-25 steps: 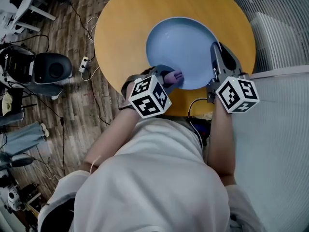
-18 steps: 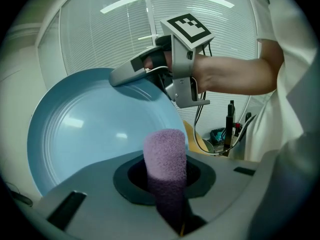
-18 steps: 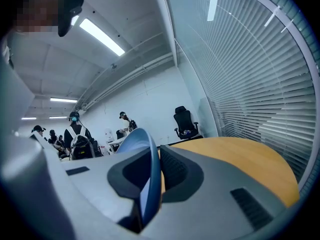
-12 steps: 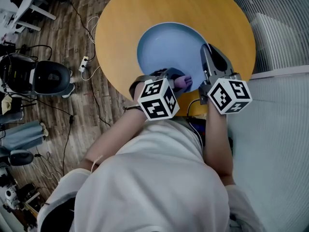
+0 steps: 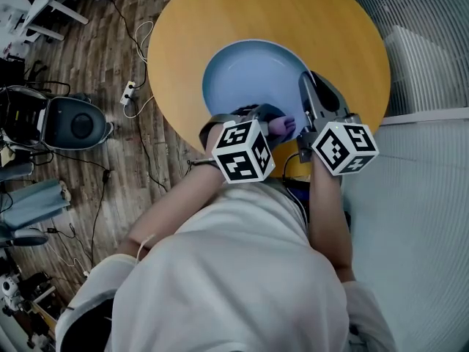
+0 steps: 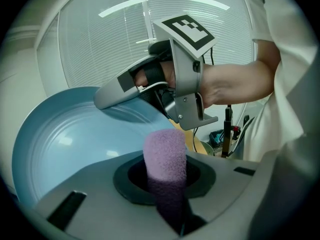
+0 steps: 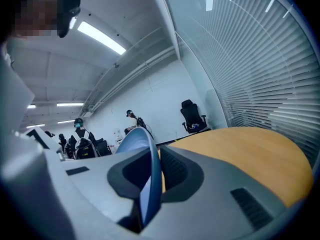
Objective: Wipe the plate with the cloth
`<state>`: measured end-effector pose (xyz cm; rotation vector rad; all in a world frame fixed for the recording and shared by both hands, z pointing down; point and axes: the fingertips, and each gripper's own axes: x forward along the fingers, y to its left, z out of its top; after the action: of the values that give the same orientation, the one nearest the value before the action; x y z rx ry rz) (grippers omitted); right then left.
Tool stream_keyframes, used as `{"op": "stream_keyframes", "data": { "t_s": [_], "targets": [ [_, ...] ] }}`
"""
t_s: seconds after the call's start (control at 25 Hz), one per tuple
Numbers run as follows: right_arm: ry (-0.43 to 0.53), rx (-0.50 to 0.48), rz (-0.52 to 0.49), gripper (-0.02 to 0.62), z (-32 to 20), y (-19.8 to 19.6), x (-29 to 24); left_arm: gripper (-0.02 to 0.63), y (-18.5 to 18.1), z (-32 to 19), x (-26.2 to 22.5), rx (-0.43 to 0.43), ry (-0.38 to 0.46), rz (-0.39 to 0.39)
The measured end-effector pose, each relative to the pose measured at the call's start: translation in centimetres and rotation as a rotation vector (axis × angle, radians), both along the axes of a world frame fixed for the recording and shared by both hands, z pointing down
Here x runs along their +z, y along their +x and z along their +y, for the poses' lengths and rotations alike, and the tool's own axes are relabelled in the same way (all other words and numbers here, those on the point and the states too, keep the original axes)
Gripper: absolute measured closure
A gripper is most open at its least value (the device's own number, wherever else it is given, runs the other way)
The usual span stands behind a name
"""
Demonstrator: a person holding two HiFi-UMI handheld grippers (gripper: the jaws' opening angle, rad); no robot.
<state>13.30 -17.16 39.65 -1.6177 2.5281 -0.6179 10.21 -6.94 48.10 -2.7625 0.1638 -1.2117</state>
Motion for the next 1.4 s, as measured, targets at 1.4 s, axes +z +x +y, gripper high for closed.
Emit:
{"op": "stream_keyframes", "data": {
  "t_s": [1.4],
  "targets": [
    [-0.003,0.097,-0.01,0.552,1.3,4.0,-0.9,0.523,-7.3,-5.3,0.8,-0.301,-0.021,-0.042]
  ]
}}
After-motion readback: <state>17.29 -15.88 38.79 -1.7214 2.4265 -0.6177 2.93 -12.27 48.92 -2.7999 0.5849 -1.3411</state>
